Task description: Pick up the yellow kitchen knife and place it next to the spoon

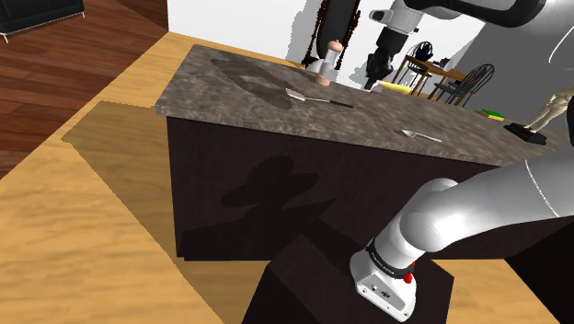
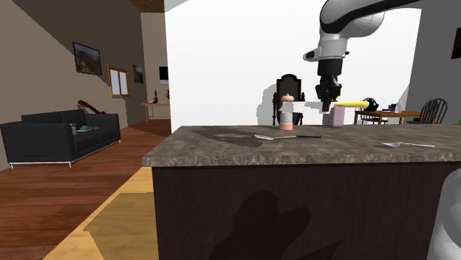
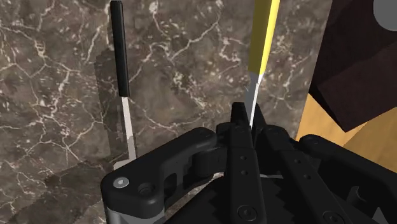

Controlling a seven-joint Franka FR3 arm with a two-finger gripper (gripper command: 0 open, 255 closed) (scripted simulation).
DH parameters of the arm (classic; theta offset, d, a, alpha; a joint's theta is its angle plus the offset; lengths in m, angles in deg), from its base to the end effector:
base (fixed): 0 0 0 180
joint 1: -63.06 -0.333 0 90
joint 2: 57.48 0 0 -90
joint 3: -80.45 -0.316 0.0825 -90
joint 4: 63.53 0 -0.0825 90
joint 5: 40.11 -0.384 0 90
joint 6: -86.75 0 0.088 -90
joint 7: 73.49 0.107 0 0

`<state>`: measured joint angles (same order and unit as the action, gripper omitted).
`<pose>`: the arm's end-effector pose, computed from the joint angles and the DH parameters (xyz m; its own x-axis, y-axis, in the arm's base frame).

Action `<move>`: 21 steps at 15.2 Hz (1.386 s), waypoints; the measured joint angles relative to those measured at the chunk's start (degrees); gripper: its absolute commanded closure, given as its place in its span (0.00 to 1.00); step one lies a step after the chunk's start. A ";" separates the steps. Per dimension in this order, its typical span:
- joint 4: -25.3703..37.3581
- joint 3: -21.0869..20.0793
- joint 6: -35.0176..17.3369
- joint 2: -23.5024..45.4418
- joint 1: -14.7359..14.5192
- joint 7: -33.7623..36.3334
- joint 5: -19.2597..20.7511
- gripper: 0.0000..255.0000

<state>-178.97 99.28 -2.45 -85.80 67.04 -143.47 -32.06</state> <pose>0.3531 -0.1997 0.6344 0.6551 0.7554 0.0170 0.7554 -0.6553 0.0080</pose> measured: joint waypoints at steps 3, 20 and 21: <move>-0.87 2.85 0.25 -1.57 1.44 -3.82 1.73 1.00; -12.66 7.55 -9.41 -4.34 3.75 -7.68 5.09 1.00; -13.51 7.69 -10.21 -4.40 3.81 -7.66 5.21 1.00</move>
<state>-192.48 106.97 -12.66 -90.20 70.85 -151.13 -26.85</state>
